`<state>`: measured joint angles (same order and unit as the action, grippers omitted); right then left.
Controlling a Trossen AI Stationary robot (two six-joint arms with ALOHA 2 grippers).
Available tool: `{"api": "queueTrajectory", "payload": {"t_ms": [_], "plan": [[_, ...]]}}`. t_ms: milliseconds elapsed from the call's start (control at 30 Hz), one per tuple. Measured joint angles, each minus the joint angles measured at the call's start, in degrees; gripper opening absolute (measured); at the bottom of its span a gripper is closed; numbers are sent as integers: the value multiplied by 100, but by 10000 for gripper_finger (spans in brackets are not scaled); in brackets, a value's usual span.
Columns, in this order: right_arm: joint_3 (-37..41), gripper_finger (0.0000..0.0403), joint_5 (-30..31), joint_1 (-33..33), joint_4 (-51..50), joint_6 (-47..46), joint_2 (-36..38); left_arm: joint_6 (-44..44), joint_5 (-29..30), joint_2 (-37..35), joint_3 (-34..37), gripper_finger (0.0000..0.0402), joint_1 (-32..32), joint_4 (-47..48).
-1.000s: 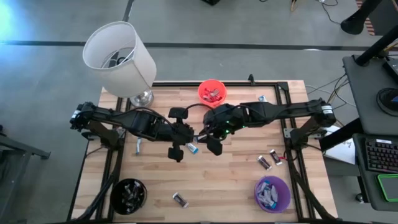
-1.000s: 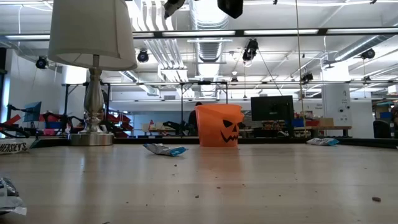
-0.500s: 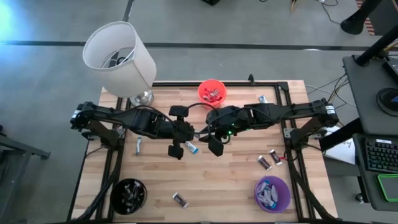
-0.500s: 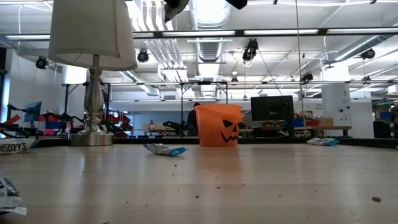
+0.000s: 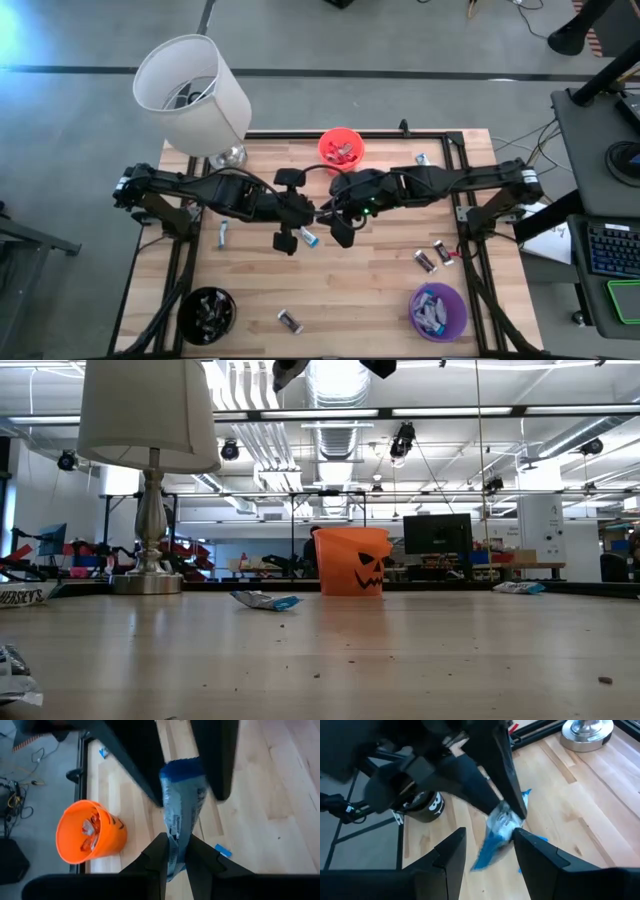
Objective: Organize candy in baskets
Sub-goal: Put the white chocolate into the purple bucket
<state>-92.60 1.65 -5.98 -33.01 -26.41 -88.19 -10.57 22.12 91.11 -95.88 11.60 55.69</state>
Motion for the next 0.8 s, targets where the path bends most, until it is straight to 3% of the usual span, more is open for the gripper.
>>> {"api": "queueTrajectory", "payload": {"t_ms": [333, 667, 800], "plan": [[-2, 149, 309, 2, 74, 48, -118, -98, -16, 0, 2, 38, -4, -172], [-2, 42, 308, 2, 37, 89, -118, -247, -22, -2, 2, 38, -9, -275], [0, 26, 304, 2, 35, 89, -108, -247, -30, -2, 2, 38, -13, -277]]}}
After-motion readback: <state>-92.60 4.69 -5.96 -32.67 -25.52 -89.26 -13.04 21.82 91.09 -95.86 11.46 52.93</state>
